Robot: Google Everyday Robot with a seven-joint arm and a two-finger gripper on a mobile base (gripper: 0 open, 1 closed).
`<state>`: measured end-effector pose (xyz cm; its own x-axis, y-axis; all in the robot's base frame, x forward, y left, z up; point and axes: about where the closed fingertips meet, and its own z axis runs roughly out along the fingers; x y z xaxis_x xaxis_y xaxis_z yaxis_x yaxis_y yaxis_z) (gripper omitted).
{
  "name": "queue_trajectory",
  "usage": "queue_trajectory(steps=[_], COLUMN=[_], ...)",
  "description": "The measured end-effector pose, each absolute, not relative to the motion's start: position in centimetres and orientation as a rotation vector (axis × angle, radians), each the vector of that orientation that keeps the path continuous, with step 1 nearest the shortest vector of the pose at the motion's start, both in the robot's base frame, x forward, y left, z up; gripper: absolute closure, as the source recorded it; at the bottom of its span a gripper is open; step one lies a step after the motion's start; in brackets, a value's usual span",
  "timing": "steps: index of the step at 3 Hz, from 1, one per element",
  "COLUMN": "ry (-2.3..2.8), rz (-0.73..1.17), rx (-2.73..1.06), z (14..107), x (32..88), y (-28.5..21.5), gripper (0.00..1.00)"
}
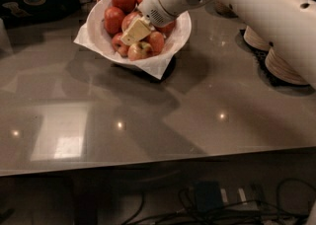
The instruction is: Pick apple from white bowl
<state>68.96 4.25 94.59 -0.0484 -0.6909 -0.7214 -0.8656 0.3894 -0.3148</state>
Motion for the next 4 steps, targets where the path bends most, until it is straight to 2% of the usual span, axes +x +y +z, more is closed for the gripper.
queue_trajectory(steps=[2,3,4], ry=[1.812,1.82,1.832], rz=[0.175,0.163,0.16], rx=[-1.321,-1.309,-1.301], z=[93.4,93.0,92.5], x=[70.5,71.4,72.1], y=[3.9,4.1,4.2], gripper=[0.34,0.45,0.62])
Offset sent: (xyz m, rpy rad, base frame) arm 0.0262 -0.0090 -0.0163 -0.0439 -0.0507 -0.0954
